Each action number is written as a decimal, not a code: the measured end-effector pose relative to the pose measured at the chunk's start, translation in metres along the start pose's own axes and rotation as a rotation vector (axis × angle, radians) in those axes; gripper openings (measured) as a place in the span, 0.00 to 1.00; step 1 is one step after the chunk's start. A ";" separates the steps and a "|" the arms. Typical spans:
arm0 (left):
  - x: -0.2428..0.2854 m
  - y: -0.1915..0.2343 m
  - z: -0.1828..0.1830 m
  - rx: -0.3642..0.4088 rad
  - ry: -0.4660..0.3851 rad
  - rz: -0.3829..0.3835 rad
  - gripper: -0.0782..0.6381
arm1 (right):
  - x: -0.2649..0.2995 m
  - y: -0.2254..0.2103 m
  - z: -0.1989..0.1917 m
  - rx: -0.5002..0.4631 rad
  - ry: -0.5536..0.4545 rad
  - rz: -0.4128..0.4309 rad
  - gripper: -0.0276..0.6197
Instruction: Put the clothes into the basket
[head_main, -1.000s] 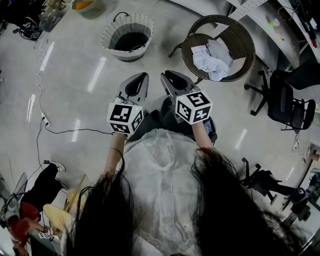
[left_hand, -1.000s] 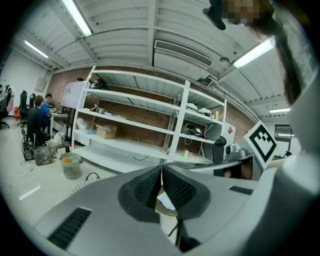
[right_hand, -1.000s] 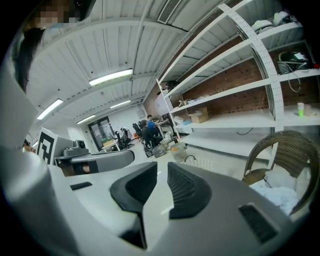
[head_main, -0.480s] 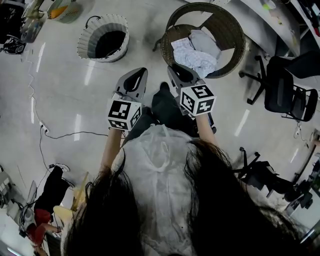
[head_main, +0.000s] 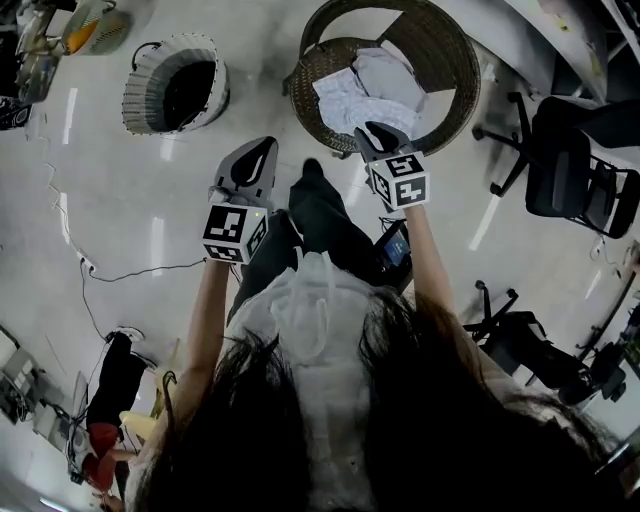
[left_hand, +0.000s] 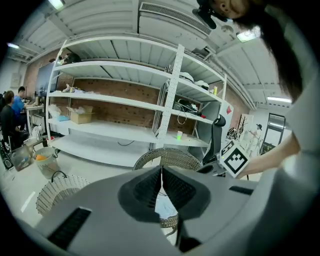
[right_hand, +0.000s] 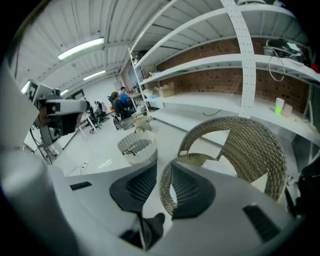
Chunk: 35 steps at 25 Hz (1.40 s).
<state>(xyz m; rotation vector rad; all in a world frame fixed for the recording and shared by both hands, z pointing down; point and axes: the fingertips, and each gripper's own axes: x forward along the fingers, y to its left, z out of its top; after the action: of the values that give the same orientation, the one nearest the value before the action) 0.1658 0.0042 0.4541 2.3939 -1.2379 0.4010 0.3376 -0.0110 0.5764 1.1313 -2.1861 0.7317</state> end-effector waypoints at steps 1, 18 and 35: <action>0.008 0.002 -0.003 -0.006 0.007 0.001 0.14 | 0.010 -0.012 -0.011 -0.002 0.031 -0.005 0.16; 0.162 0.052 -0.097 -0.061 0.172 0.012 0.14 | 0.191 -0.108 -0.194 -0.398 0.571 0.037 0.51; 0.162 0.062 -0.168 -0.109 0.287 0.003 0.14 | 0.239 -0.128 -0.239 -0.405 0.766 0.152 0.43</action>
<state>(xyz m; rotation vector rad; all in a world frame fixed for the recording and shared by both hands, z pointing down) 0.1954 -0.0607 0.6845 2.1531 -1.1042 0.6359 0.3856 -0.0381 0.9332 0.3803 -1.6511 0.6086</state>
